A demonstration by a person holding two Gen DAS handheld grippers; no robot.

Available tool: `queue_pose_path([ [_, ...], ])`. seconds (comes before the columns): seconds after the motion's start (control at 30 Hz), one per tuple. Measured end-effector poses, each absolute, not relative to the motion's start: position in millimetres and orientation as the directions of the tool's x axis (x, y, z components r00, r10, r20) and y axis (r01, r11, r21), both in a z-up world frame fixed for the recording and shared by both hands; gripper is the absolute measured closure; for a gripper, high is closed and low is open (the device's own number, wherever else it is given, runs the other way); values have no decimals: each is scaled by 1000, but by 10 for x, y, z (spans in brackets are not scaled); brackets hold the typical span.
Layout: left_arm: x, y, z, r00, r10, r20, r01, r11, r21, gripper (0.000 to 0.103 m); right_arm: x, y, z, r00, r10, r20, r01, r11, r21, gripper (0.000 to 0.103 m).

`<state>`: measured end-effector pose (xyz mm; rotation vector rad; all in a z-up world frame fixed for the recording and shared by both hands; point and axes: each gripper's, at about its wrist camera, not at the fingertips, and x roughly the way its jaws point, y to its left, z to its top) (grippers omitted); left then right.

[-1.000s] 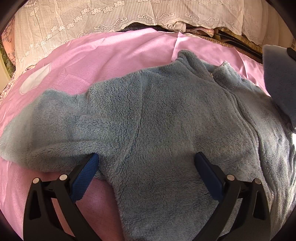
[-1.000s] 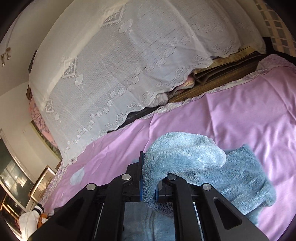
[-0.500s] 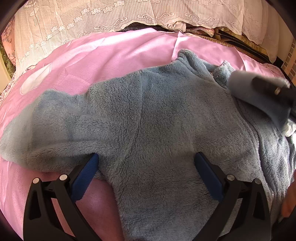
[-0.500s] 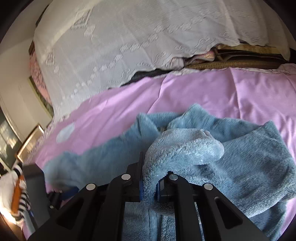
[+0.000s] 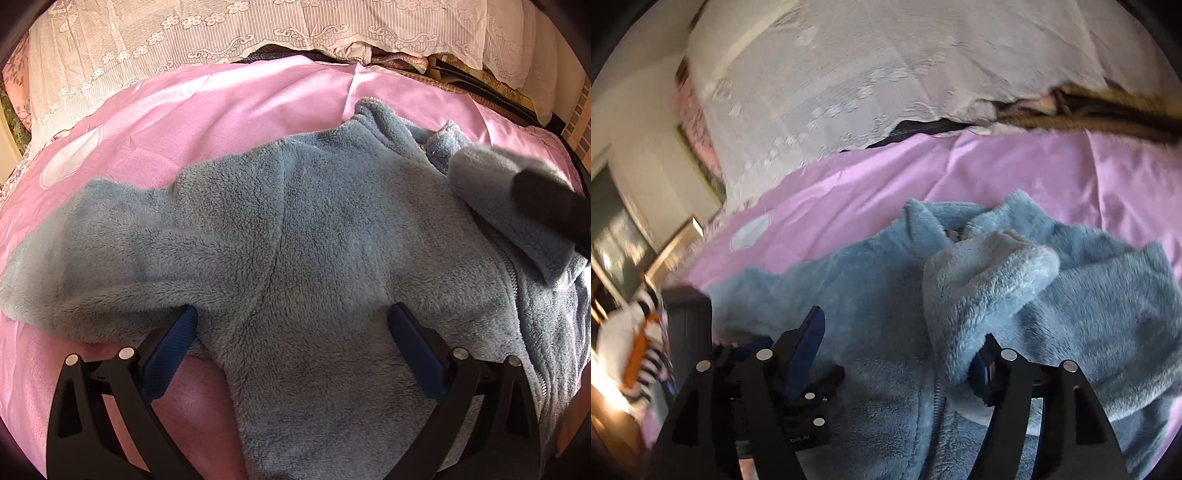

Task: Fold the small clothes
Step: 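Lift the sleeve with the right tool and lay it across the jacket body, then open the right tool to release the sleeve and smooth the folded side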

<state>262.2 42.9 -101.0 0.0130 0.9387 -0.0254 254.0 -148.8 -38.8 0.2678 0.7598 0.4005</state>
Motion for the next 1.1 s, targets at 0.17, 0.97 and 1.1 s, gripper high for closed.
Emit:
queue_pose_path([
  [0.17, 2620, 427, -1010, 591, -15, -807, 27, 1000, 1, 4, 2541, -1794, -379, 663, 562, -494, -229, 781, 581, 33],
  [0.97, 2619, 456, -1011, 587, -26, -809, 30, 999, -11, 4, 2624, -1353, -673, 622, 312, -718, -241, 949, 203, 57],
  [1.1, 2621, 465, -1006, 586, -33, -810, 34, 999, -16, 4, 2498, -1554, -408, 691, 329, -643, -229, 944, 237, 52],
])
